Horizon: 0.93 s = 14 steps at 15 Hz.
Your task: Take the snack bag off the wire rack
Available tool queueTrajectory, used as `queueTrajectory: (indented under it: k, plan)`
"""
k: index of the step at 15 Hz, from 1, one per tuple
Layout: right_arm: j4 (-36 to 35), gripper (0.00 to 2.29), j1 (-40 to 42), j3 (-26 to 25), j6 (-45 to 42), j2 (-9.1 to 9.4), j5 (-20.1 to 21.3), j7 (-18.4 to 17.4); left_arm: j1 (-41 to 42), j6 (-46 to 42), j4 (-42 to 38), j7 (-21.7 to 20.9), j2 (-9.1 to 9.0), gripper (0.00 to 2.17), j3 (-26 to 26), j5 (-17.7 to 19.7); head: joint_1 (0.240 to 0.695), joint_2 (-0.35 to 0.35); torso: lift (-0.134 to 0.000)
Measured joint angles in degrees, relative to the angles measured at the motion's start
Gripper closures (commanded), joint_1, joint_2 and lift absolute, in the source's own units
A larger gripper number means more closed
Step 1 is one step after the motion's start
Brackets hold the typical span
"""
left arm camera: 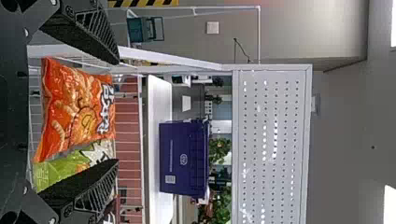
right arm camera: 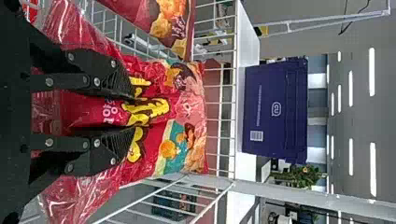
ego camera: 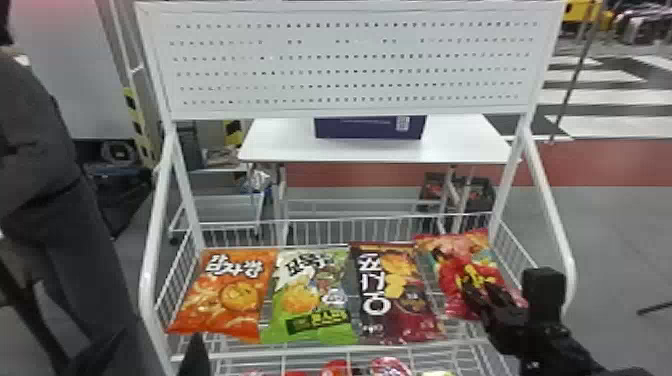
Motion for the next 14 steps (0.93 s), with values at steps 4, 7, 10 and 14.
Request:
queueTrajectory:
  k: [4,7,10,14]
  plan:
    - [-2.34,1.93,2.31,-0.93,-0.39,0.0,-0.61,-0.31,-0.35,0.59,0.02,0.05,-0.13,0.14,-0.14,0.01,0.499,0.0,0.0]
    - [-8.52,1.93,5.57,-2.53,0.69,-0.09,-1.51,-1.14,-0.19,0.66,-0.04,0.05,-0.23,0.14,-0.23,-0.11,0.499,0.0,0.0]
    - [-18.66,1.93,9.56,-4.41,3.38,-0.39,-2.02,-2.83,0.27,0.63,-0.61,0.05,-0.31,0.14,-0.3,-0.22,0.499,0.0,0.0]
    - [-29.57,1.93,13.18,-5.73,7.47,-1.11,-2.54,-3.57,1.15,0.47,-1.62,0.03,-0.23,0.14,-0.25,-0.4,0.499,0.0,0.0]
